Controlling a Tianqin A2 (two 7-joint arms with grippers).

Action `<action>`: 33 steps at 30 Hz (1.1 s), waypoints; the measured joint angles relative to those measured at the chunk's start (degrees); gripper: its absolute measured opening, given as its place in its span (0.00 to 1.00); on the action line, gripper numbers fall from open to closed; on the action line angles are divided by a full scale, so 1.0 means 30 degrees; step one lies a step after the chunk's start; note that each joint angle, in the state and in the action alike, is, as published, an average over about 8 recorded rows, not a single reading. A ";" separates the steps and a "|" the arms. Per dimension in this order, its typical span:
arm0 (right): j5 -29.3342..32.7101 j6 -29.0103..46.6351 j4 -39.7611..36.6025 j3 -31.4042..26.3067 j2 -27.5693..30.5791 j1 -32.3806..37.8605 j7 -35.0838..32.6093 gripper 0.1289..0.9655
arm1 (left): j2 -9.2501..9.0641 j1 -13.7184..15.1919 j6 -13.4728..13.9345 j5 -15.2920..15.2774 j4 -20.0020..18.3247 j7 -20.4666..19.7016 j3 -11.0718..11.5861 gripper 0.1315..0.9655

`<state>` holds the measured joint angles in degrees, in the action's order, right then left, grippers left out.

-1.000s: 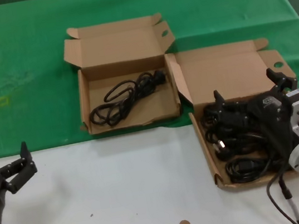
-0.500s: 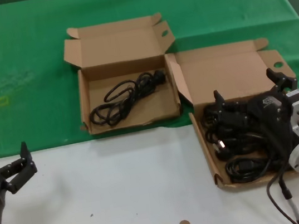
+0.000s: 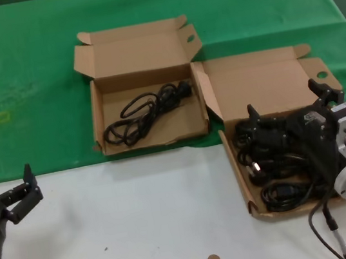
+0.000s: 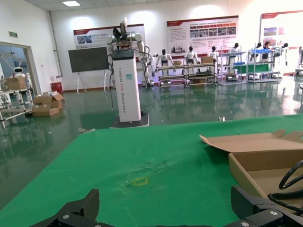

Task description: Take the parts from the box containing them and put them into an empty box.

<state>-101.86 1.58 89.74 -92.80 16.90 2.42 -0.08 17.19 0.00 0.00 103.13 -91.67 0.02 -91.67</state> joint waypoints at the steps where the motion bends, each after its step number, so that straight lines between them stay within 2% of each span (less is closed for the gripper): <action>1: 0.0000 0.0000 0.0000 0.0000 0.0000 0.0000 0.0000 1.00 | 0.0000 0.0000 0.0000 0.0000 0.0000 0.0001 0.0000 1.00; 33: 0.0000 0.0000 0.0000 0.0000 0.0000 0.0000 -0.0001 1.00 | 0.0000 0.0000 0.0000 0.0000 0.0000 -0.0006 0.0000 1.00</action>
<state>-101.86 1.58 89.74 -92.80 16.90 2.42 -0.08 17.19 0.00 0.00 103.13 -91.67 0.00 -91.67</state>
